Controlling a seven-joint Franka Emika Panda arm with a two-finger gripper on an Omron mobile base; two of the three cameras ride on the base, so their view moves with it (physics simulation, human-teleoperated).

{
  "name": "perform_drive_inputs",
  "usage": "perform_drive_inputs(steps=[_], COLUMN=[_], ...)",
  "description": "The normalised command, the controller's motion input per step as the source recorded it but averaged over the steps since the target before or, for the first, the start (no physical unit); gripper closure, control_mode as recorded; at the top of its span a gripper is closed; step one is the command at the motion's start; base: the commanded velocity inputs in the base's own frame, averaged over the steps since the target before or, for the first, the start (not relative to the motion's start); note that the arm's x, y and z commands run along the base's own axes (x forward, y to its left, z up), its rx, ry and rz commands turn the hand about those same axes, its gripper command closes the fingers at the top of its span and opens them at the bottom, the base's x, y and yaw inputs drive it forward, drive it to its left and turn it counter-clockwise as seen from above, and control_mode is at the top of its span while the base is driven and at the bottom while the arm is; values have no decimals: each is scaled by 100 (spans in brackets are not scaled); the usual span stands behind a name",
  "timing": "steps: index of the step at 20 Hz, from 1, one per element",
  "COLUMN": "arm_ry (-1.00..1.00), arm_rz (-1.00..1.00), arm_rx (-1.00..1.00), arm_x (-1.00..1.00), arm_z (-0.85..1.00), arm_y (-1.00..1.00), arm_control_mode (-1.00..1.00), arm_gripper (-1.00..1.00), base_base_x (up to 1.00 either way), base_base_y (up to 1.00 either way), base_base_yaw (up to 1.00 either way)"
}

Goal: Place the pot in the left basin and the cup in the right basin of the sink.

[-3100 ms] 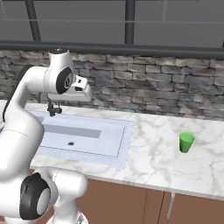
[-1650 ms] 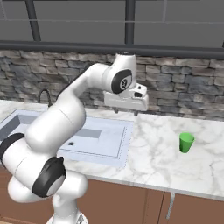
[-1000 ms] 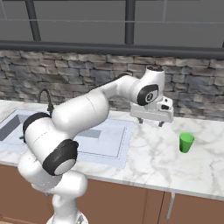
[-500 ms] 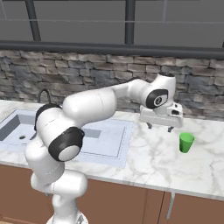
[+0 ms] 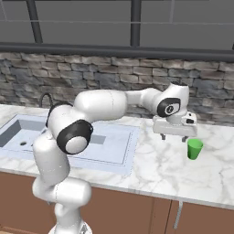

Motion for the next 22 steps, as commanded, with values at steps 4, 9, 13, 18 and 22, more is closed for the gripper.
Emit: perform_drive_inputs(steps=[4, 9, 13, 18, 22], arm_ry=[0, -1, -3, -3, -2], arm_rz=[5, 6, 8, 6, 3], arm_rx=[0, 0, 0, 0, 0], arm_x=[0, 9, 20, 25, 24], arm_z=[-16, -23, -23, -18, -12], arm_y=[-27, -7, 0, -5, -11], arm_control_mode=[-100, -100, -100, -100, -100], arm_gripper=[-100, -100, -100, -100, -100], base_base_x=[0, 0, 0, 0, 0], base_base_y=[0, 0, 0, 0, 0], base_base_yaw=[0, 0, 0, 0, 0])
